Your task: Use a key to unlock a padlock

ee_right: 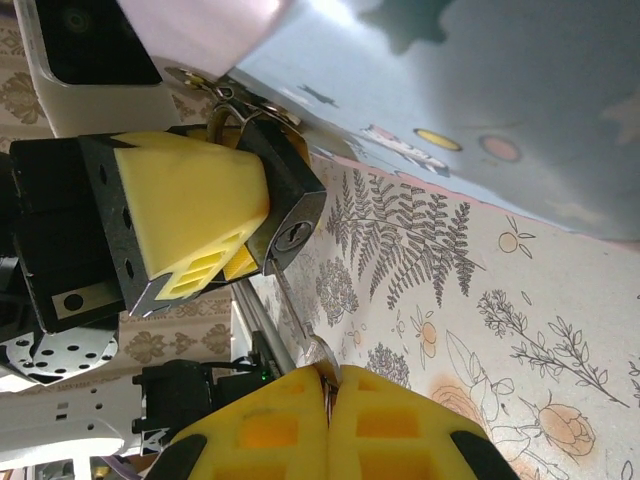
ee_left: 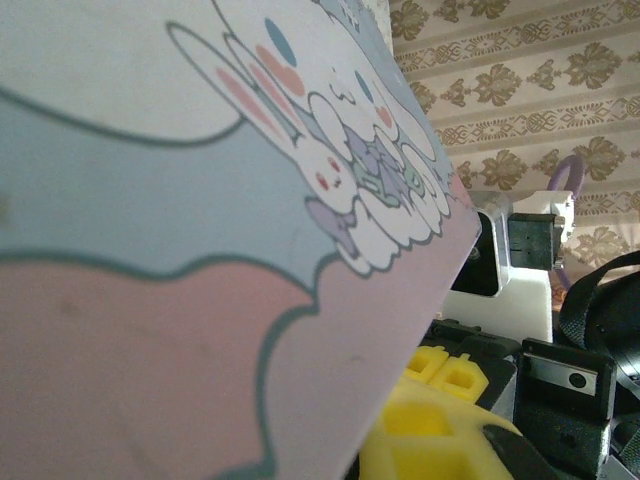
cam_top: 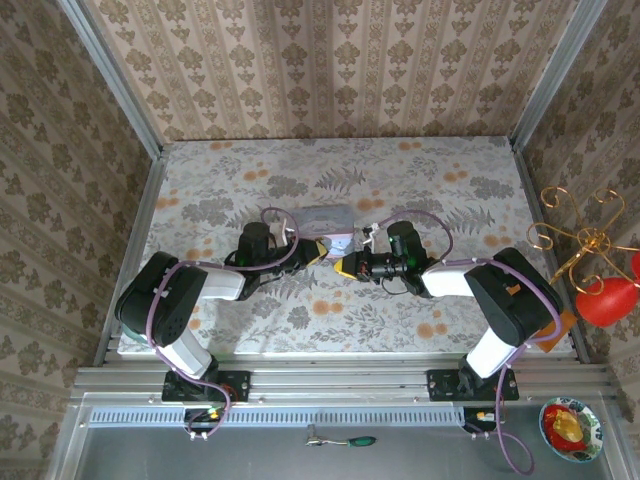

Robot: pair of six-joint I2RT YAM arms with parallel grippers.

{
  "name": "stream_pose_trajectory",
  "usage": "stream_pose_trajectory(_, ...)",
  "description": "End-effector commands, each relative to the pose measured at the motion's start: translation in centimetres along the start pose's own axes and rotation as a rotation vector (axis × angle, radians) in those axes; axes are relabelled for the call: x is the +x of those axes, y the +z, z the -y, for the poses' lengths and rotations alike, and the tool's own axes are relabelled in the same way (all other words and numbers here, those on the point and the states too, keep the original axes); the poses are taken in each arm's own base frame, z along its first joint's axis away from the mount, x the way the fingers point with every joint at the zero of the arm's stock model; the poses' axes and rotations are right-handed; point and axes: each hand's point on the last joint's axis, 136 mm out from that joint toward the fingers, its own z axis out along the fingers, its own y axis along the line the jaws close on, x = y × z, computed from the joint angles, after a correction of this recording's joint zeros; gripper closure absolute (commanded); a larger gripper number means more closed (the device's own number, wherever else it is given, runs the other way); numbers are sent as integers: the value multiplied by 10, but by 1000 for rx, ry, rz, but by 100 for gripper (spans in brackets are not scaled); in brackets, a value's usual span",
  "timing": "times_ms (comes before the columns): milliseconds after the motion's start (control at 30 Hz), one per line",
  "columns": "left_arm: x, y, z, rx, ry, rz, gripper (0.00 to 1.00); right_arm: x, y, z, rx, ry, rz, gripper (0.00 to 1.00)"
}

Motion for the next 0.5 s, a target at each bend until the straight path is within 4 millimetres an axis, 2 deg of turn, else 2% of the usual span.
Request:
stream_pose_trajectory(0, 1, -1, 16, 62, 34, -1, 95, -7, 4, -10, -22, -24, 5, 100)
stream_pose_trajectory(233, 1, -1, 18, 67, 32, -3, 95, -7, 2, -1, 16, -24, 15, 100)
stream_pose_trajectory(467, 2, -1, 18, 67, 31, -4, 95, -11, 3, -2, 20, -23, 30, 100)
